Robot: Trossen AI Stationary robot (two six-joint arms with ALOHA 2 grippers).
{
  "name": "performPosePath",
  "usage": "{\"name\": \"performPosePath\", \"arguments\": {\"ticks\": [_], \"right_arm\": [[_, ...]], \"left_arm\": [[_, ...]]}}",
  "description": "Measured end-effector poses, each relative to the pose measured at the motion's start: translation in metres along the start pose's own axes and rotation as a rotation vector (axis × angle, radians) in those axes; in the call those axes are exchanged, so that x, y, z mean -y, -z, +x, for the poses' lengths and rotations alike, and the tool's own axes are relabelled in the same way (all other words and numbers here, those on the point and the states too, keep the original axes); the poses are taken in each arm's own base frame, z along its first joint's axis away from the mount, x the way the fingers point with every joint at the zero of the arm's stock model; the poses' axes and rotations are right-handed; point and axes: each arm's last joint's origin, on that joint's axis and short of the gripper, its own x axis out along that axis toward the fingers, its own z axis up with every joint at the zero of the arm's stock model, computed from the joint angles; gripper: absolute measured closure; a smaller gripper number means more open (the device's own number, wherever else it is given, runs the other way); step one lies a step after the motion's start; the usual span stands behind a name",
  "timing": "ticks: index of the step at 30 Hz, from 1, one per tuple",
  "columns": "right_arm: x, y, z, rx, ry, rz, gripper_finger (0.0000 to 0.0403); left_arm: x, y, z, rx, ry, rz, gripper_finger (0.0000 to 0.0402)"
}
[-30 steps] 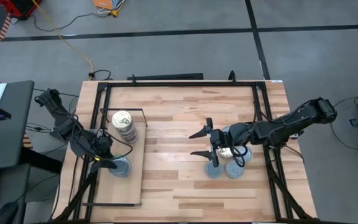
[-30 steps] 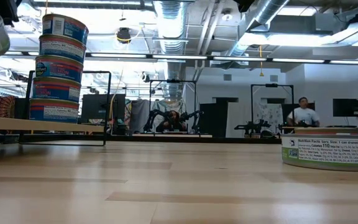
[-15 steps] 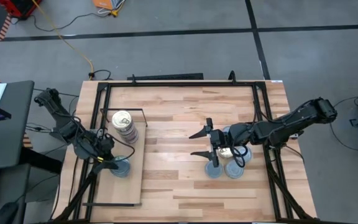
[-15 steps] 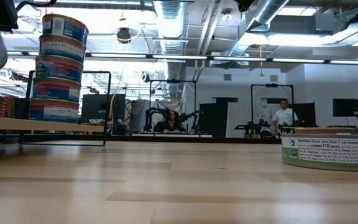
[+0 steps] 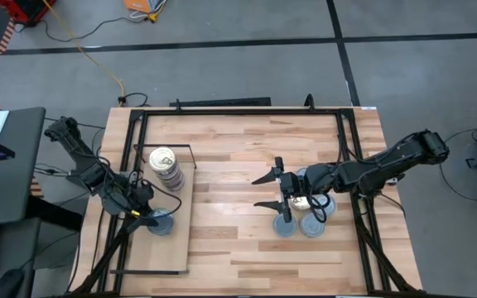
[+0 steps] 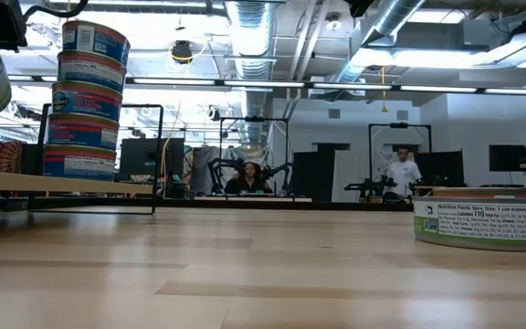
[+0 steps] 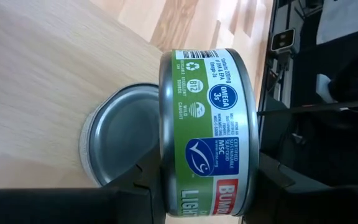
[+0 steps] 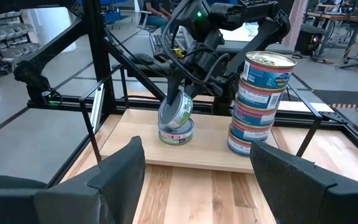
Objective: Stack canned seafood by type on shelf
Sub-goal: Stack the green and white tuna can on the green and white tuna can on the shelf
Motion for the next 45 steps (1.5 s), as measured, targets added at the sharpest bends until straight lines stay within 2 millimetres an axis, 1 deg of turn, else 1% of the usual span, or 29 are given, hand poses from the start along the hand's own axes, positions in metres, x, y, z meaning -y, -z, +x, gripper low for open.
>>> {"name": "performPosePath", "arguments": {"ticks": [6, 15, 18, 21, 27, 31, 36, 45], "right_arm": [[0.0, 0.0, 0.0, 0.0, 0.0, 0.001, 0.0086], [0.0, 0.0, 0.0, -0.002, 0.0, 0.003, 0.0086], [0.0, 0.0, 0.0, -0.003, 0.0, 0.004, 0.0086], [0.0, 0.0, 0.0, -0.004, 0.0, 0.009, 0.0086], [0.0, 0.0, 0.0, -0.004, 0.0, 0.011, 0.0086], [0.0, 0.0, 0.0, -0.004, 0.0, 0.012, 0.0086], [0.0, 0.0, 0.0, -0.004, 0.0, 0.013, 0.0086], [0.0, 0.0, 0.0, -0.005, 0.0, 0.012, 0.0086]], "left_arm": [[-0.005, 0.002, 0.0, -0.016, -0.053, -0.02, 0.0242], [-0.005, 0.002, 0.0, -0.039, -0.042, -0.024, 0.017], [-0.005, 0.003, 0.0, -0.065, -0.033, -0.019, 0.0155], [-0.004, 0.004, 0.0, -0.11, -0.019, -0.02, 0.015], [-0.004, 0.005, 0.0, -0.119, -0.016, -0.044, 0.015], [-0.004, 0.006, -0.001, -0.157, -0.015, -0.049, 0.015], [-0.004, 0.005, -0.008, -0.201, -0.045, -0.051, 0.015], [0.013, -0.005, -0.026, -0.195, 0.034, -0.004, 0.015]]}}
